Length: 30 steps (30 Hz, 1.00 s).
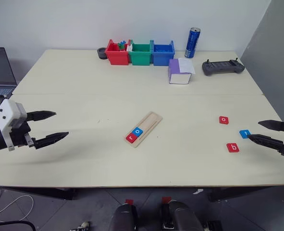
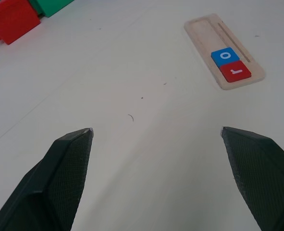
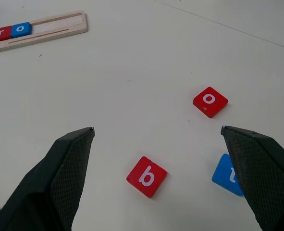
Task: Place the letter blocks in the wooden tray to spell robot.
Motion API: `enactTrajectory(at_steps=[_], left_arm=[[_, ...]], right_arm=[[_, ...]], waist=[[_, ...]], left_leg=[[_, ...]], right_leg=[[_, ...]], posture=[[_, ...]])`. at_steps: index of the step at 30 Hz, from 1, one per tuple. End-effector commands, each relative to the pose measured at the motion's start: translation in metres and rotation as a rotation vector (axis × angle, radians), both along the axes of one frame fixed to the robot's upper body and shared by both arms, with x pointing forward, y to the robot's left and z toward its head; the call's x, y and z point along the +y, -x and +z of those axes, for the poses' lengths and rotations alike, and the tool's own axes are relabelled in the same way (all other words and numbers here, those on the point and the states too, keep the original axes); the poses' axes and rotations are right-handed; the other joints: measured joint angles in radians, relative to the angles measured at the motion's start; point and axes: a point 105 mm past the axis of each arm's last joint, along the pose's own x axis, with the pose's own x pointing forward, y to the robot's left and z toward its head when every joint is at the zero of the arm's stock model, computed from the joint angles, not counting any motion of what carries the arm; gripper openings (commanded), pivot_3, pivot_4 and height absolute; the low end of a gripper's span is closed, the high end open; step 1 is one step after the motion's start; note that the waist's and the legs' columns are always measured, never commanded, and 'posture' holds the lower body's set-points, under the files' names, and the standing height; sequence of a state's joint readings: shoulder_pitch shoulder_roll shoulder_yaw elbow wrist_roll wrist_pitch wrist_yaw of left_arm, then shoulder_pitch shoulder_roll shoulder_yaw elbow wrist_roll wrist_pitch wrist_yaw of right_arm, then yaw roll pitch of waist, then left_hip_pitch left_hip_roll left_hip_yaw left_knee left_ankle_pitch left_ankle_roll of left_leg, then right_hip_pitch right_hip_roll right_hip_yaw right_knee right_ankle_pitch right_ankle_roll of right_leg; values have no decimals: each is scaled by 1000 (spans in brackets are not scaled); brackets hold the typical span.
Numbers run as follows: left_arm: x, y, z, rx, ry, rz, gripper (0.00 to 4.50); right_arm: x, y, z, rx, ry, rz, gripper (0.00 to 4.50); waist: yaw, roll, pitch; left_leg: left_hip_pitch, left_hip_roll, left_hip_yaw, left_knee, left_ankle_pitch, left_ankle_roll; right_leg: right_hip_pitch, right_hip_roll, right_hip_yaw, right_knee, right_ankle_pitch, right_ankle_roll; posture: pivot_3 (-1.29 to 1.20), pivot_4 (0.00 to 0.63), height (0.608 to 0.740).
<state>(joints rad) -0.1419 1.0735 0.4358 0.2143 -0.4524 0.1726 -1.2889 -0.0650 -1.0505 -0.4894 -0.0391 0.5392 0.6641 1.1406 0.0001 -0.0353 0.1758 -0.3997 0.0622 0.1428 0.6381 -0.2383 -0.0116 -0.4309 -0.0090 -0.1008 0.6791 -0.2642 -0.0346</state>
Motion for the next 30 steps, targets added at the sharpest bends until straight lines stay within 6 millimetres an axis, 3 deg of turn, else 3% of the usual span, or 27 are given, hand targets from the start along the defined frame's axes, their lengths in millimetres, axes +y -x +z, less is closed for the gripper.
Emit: enactTrajectory(at_steps=[1,11,19,21,25,30], left_arm=[[1,2,12,-43,-20,-18,4500],[-3,0,16,-44,16,-7,4500],[-10,-2,6,-5,-4,-15,4500],[-18,-4,-2,10,13,-31,4500],[-51,-11,-21,-6,83,-62,4500],[-106,-16,-49,-39,167,-100,4500]], right_arm=[[5,0,8,-36,-4,26,4487],[7,1,10,-37,-6,58,4487],[16,3,7,-21,-18,99,4487],[31,7,0,3,-37,156,4487],[82,6,-5,-26,-87,280,4487],[139,-7,-5,-102,-161,325,4487]], waist=[[0,0,0],[0,0,0],[0,0,0],[0,0,0],[-1,0,-1],[-2,-1,-1]], left_leg=[[0,0,0,0,0,0],[0,0,0,1,0,0],[0,0,0,2,0,0],[0,0,0,2,0,0],[0,0,0,2,0,0],[0,0,-1,6,0,0]], right_leg=[[0,0,0,0,0,0],[0,0,0,1,0,0],[0,0,0,1,0,0],[0,0,0,1,0,0],[1,0,0,2,0,0],[2,0,1,3,1,2]], posture=[[0,150,740],[0,150,740],[0,150,740],[0,150,740],[0,150,740],[0,150,740]])
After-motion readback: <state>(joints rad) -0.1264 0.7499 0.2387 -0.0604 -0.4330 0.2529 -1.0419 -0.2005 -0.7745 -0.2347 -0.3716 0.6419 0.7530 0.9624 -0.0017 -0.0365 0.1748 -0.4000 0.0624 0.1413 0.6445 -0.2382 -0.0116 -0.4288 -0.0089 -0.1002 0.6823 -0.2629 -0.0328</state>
